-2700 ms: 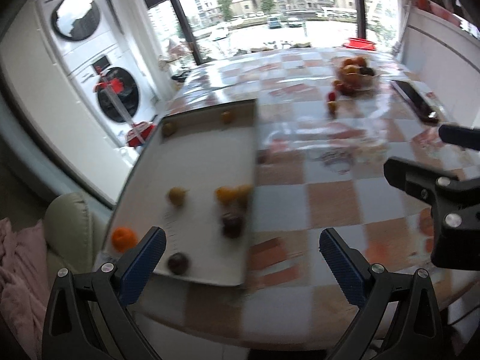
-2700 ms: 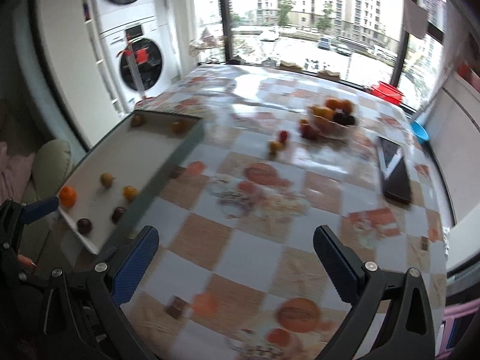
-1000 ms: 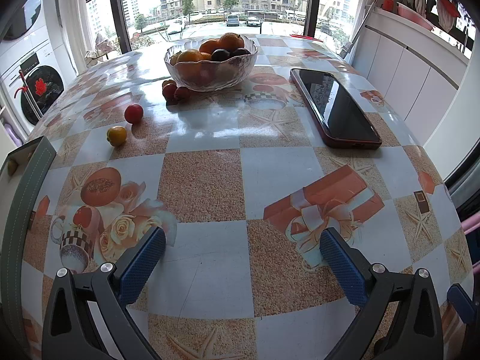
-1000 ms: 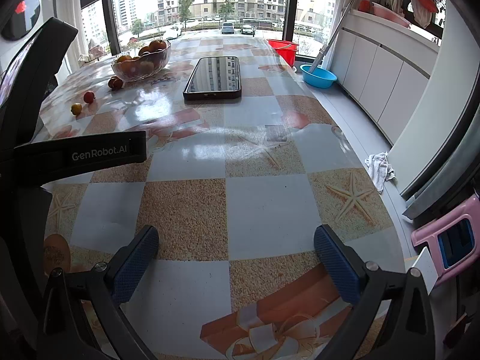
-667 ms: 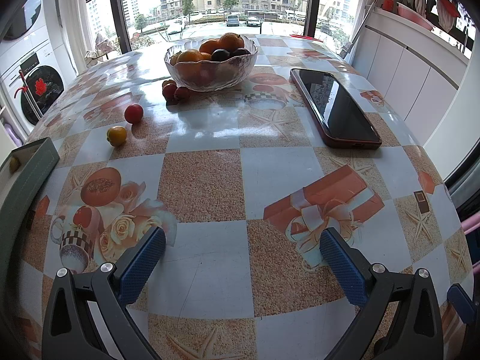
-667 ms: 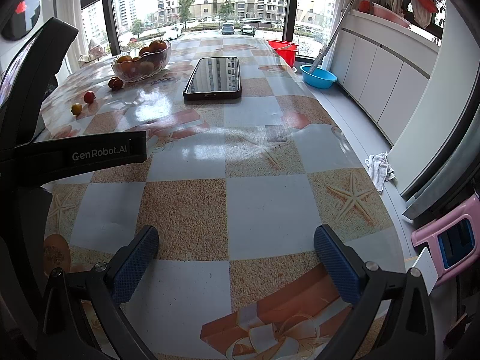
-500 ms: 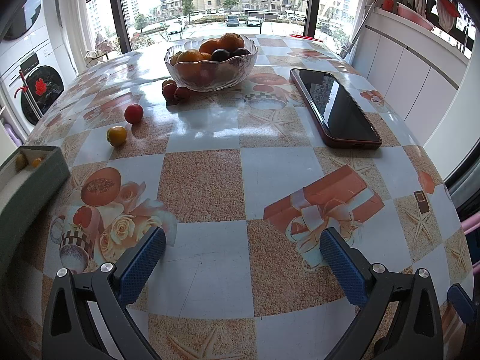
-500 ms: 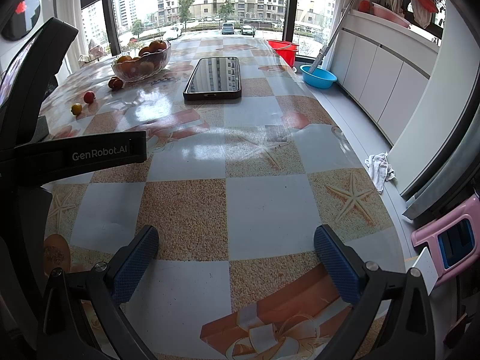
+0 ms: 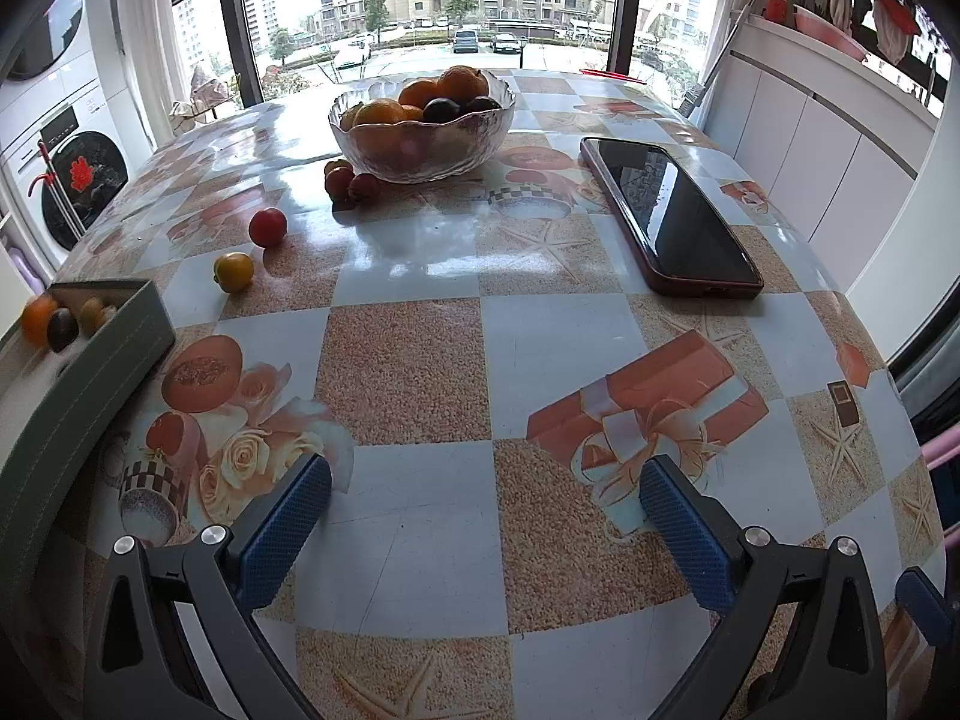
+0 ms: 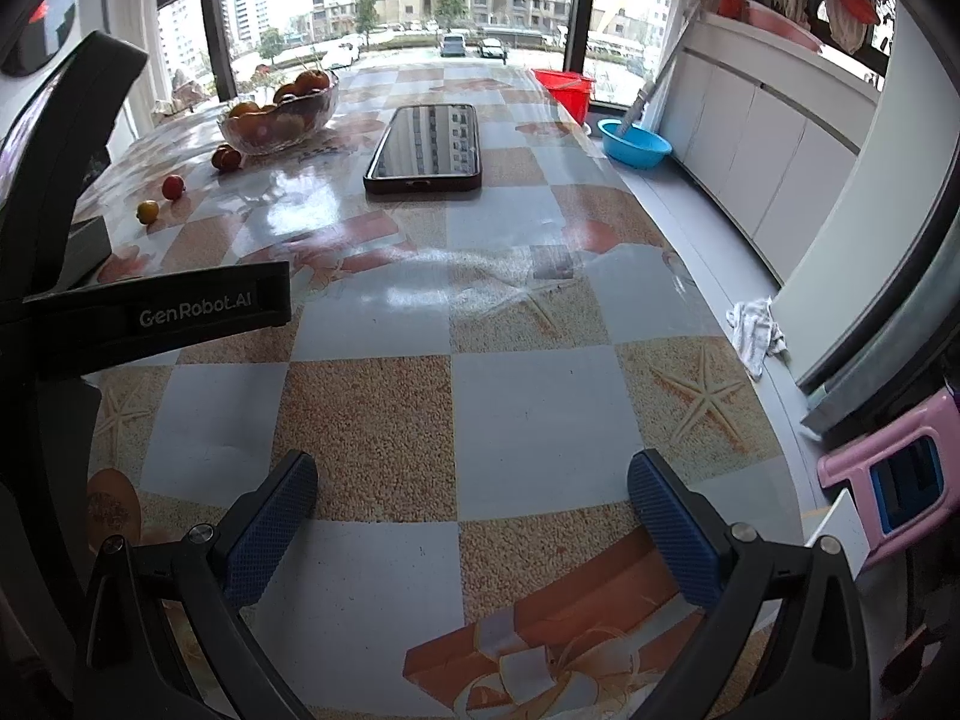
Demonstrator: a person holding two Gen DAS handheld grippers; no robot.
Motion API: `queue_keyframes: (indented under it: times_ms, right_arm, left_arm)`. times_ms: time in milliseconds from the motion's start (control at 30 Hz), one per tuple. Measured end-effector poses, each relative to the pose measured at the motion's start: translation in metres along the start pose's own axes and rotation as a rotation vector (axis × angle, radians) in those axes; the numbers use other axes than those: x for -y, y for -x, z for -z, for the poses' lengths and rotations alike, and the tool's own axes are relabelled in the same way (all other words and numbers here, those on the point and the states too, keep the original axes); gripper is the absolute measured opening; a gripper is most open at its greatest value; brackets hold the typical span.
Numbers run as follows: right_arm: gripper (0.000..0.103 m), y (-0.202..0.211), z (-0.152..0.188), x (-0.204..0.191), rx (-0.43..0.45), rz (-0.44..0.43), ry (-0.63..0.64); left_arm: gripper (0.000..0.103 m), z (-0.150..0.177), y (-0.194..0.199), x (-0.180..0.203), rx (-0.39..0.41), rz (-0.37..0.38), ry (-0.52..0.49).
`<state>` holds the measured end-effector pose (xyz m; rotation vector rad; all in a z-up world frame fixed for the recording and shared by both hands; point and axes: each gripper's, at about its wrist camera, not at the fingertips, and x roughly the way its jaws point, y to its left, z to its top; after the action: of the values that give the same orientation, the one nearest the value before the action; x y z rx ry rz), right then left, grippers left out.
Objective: Organize fruits
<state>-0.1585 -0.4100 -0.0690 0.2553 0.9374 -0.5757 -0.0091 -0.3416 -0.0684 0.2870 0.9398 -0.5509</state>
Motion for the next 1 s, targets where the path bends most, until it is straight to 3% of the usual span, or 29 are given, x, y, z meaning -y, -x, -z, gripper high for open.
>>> queue_keyframes:
  times_ms: [133,1000]
  right_arm:
    - [0.103,-0.001,-0.004,-0.003,-0.039,0.023,-0.028]
    - [0.103,-0.001,-0.002,-0.015,0.016,0.065,-0.098]
  left_arm:
    - [0.103,0.000,0.000,0.000,0.000,0.000,0.000]
    - [0.103,0.000,0.001,-0.001,0.000,0.003,0.000]
